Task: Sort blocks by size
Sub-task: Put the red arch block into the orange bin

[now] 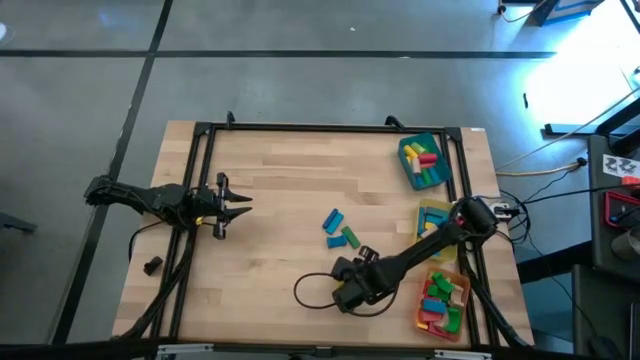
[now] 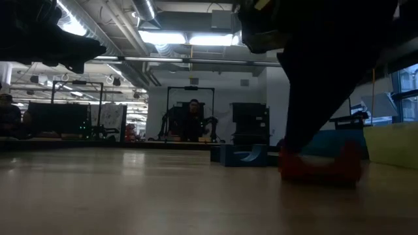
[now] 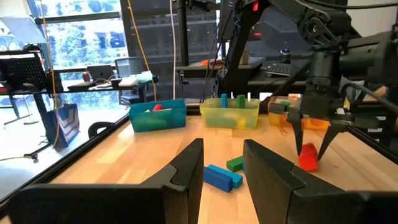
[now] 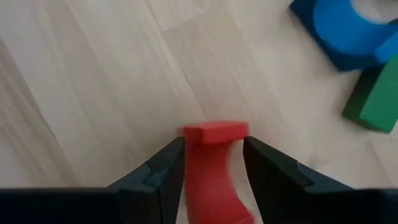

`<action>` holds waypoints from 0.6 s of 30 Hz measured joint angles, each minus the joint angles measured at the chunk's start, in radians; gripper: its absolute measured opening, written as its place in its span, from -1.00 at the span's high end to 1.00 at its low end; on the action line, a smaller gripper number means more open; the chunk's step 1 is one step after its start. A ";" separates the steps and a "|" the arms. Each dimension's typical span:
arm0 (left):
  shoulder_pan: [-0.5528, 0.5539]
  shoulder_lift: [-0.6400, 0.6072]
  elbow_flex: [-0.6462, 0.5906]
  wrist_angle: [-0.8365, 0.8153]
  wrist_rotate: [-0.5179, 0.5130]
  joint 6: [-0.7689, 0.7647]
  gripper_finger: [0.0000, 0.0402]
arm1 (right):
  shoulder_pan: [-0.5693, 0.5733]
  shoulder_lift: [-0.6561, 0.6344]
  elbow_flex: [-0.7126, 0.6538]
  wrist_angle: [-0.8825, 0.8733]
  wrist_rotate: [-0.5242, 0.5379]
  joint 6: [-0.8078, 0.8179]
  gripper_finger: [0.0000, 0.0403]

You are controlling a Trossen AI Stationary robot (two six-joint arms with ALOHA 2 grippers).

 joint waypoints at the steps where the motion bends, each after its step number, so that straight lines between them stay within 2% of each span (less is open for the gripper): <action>1: 0.000 0.000 0.000 0.000 0.000 0.000 0.50 | 0.000 -0.002 -0.001 -0.004 -0.013 0.001 0.18; 11: 0.000 0.000 0.000 0.000 0.000 0.000 0.50 | 0.000 -0.010 -0.002 -0.037 -0.069 0.008 0.18; 18: 0.000 0.000 0.000 0.000 0.000 0.000 0.50 | 0.000 -0.009 -0.006 -0.028 -0.058 0.008 0.18</action>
